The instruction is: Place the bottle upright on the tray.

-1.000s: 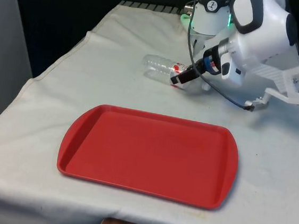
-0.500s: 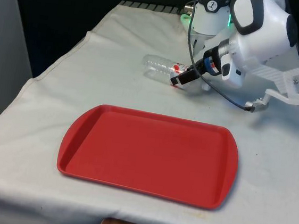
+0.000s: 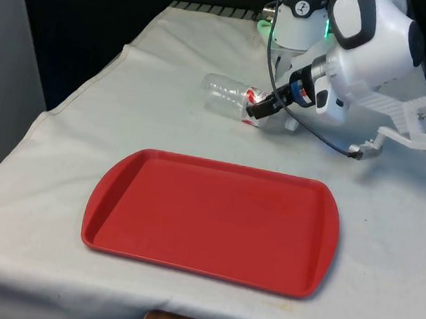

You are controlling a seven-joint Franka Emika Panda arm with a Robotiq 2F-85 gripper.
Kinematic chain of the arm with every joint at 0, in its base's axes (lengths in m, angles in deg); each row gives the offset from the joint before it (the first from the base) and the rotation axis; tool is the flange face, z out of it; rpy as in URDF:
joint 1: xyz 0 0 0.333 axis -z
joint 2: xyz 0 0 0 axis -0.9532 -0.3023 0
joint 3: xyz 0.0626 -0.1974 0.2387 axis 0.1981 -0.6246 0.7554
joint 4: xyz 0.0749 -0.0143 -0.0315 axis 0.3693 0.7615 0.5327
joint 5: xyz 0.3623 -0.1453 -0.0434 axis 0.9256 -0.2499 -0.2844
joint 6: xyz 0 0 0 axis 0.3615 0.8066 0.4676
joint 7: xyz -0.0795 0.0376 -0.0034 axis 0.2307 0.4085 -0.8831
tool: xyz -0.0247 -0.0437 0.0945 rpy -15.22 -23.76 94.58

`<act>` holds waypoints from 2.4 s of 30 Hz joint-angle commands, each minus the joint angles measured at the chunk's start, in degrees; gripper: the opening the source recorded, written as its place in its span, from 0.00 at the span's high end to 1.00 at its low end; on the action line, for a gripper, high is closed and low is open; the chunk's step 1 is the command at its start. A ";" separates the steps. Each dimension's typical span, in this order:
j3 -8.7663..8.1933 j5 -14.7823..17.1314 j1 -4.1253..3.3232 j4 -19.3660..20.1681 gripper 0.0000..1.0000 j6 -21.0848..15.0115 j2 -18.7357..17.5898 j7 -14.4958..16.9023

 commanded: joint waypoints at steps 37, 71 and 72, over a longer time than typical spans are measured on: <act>0.29 0.69 0.46 -2.41 0.86 3.50 4.41 0.63; -1.55 0.74 2.01 -14.67 0.86 3.67 1.78 4.07; -1.60 0.80 2.01 -15.01 0.86 3.67 1.72 4.13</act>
